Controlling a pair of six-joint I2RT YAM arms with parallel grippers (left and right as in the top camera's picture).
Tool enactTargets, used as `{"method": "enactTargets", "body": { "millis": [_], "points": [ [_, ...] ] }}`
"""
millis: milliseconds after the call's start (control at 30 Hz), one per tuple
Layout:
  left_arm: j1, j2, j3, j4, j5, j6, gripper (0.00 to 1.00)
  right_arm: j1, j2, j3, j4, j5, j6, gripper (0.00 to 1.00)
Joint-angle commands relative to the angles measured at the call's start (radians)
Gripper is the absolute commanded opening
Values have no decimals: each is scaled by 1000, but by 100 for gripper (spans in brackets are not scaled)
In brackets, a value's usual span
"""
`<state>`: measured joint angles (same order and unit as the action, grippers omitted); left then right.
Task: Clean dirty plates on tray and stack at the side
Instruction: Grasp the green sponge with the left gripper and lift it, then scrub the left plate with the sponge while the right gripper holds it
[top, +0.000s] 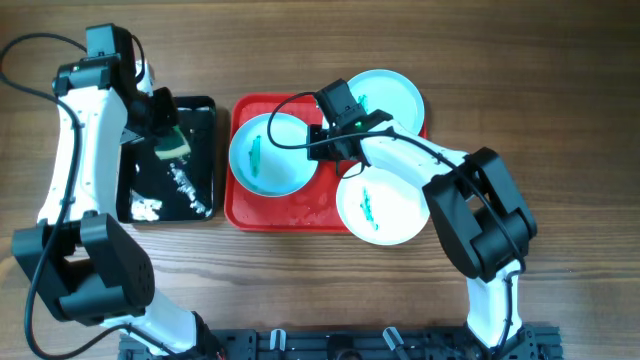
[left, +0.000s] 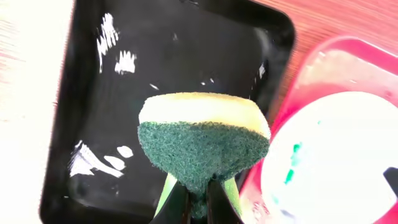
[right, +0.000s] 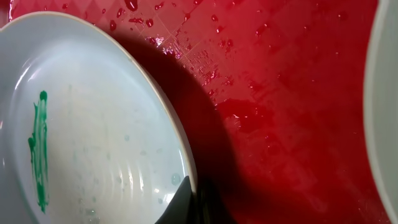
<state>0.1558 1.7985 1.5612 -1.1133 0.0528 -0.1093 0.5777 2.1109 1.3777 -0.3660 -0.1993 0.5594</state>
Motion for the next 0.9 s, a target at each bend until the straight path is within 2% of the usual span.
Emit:
{"method": "enactTargets", "body": {
  "millis": [0, 167, 300, 433, 500, 700, 867],
  "points": [
    [-29, 3, 10, -4, 120, 27, 4, -10, 38, 13, -17, -75, -25, 4],
    [-119, 37, 6, 11, 104, -19, 4, -20, 38, 13, -28, -92, -29, 4],
    [-200, 93, -31, 97, 102, -32, 4, -20, 38, 13, -31, -98, -29, 4],
    [-270, 154, -71, 204, 30, -32, 4, -20, 38, 13, -32, -98, -30, 4],
    [-297, 189, -72, 233, 24, -5, 4, -20, 38, 13, -31, -98, -30, 4],
    [-329, 262, -72, 235, -40, -3, 4, -46, 30, 13, -58, -96, -29, 4],
    [-331, 264, -72, 230, -40, -11, 4, -56, -17, 13, -122, 5, -50, 5]
  ]
}}
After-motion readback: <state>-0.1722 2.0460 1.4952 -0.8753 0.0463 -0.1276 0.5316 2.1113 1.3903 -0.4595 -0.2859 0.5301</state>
